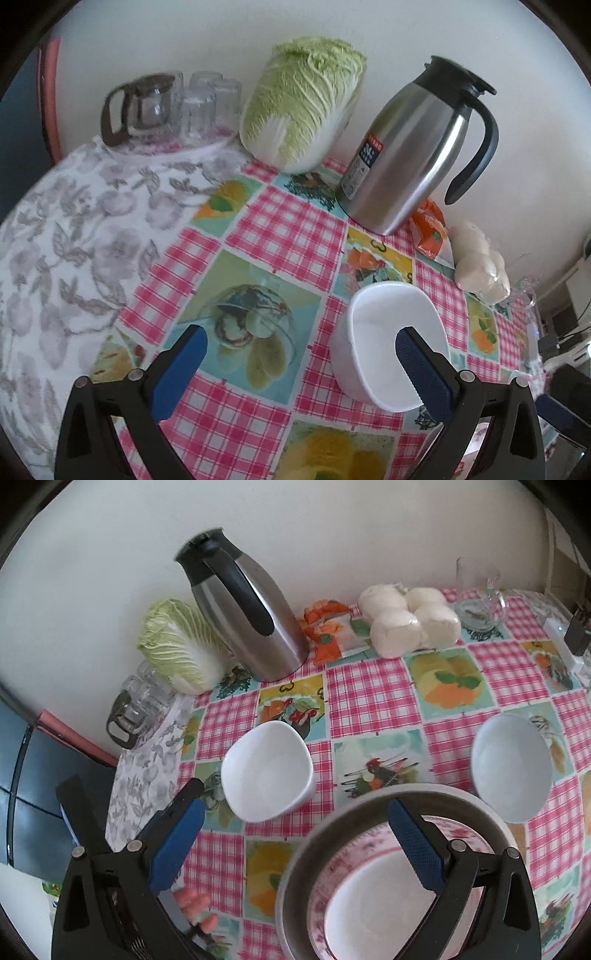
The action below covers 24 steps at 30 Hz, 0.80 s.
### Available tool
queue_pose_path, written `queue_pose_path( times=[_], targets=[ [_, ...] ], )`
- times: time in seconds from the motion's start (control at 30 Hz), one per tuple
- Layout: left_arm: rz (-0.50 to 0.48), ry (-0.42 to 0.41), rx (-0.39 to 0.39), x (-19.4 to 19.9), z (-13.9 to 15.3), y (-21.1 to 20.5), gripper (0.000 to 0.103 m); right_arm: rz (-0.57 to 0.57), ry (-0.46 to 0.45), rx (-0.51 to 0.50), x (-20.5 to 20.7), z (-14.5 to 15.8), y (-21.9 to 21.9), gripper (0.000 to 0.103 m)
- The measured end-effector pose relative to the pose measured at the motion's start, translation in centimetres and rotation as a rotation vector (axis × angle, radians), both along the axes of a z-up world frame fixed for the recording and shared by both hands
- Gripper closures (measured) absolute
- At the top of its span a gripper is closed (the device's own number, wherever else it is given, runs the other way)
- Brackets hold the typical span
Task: Organize plates and bowls
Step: 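Move both grippers to the white square bowl, then close both grippers on the rim of the white square bowl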
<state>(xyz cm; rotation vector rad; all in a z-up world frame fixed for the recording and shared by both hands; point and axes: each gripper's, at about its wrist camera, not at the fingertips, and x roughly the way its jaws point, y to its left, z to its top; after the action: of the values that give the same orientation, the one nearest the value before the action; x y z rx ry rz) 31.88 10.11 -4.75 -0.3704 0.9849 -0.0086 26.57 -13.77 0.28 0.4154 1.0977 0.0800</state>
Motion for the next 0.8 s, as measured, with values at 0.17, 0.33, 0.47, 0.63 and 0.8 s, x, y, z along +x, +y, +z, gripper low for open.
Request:
queue_pose_path(
  times=[0.17, 0.33, 0.47, 0.63, 0.8],
  targets=[
    [-0.004, 0.021, -0.003, 0.7, -1.1, 0.6, 0.0, -0.006, 0.034, -0.072, 1.8, -1.5, 1.1, 0.003],
    [0.03, 0.046, -0.079, 1.2, -2.3, 1.8, 0.001, -0.024, 0.058, -0.125, 3.5, -2.8, 1.8, 0.003],
    [0.023, 0.05, -0.103, 1.5, -2.6, 1.6, 0.012, -0.019, 0.066, -0.163, 4.6, -3.7, 2.8, 0.004],
    [-0.002, 0.049, -0.151, 1.7, -2.8, 0.8, 0.019, -0.024, 0.081, -0.211, 5.5, -4.8, 3.6, 0.034],
    [-0.037, 0.048, -0.164, 2.1, -3.0, -0.4, 0.027, -0.039, 0.109, -0.231, 6.0, -6.1, 3.8, 0.06]
  ],
)
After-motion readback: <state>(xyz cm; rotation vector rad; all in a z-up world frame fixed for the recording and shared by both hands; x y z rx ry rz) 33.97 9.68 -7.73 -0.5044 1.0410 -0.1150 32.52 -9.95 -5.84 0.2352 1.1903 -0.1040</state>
